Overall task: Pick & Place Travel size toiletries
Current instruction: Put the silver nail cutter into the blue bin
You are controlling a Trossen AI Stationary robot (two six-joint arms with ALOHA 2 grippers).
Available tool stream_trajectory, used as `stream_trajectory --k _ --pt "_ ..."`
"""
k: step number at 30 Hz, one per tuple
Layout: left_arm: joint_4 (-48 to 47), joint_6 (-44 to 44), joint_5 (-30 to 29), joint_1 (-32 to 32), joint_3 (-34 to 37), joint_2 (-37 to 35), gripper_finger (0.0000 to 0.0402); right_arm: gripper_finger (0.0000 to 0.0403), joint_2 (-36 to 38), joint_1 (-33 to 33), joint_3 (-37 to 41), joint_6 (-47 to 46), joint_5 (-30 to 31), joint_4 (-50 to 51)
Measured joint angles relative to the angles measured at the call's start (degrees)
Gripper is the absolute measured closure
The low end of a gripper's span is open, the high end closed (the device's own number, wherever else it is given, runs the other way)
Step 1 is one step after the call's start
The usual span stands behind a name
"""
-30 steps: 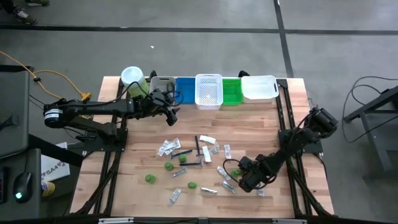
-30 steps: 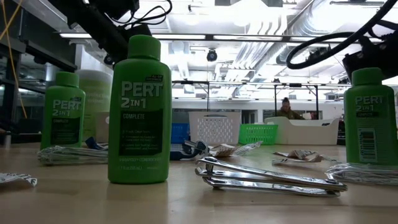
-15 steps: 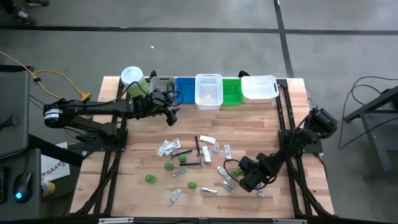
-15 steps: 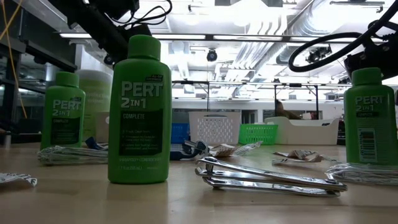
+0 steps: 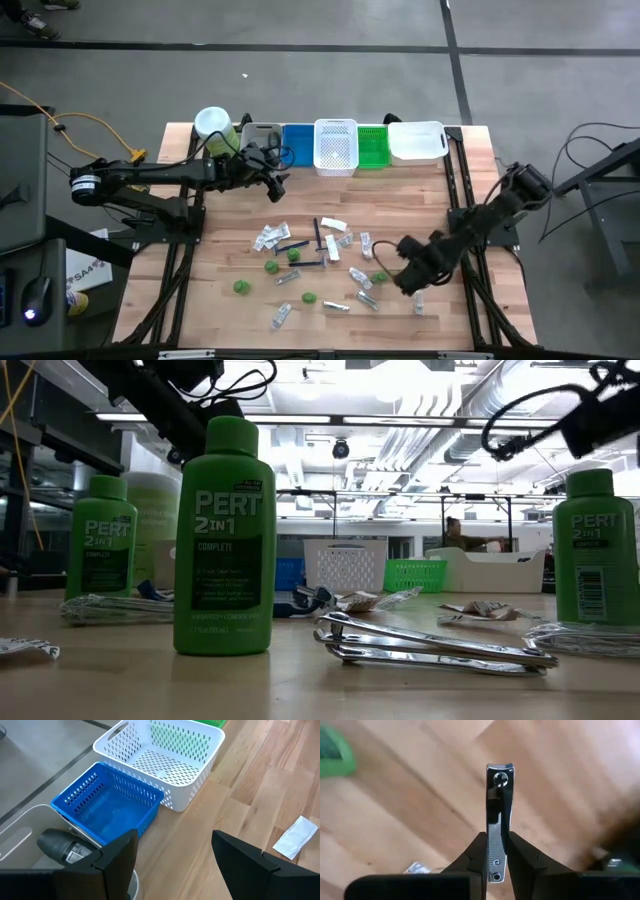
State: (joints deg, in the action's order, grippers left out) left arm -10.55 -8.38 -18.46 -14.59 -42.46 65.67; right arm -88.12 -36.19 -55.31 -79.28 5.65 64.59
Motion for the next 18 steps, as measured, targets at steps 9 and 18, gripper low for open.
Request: stream_trajectory --k 9,18 --pt "0.4 0.5 0.0 0.0 0.0 0.0 0.0147 0.0362 6.7 7.9 -0.2 10.8 23.1 2.3" --pt "4.8 2.7 1.9 0.0 0.0 0.0 0.0147 0.0362 7.5 22.2 -0.1 44.4 36.3 -25.5"
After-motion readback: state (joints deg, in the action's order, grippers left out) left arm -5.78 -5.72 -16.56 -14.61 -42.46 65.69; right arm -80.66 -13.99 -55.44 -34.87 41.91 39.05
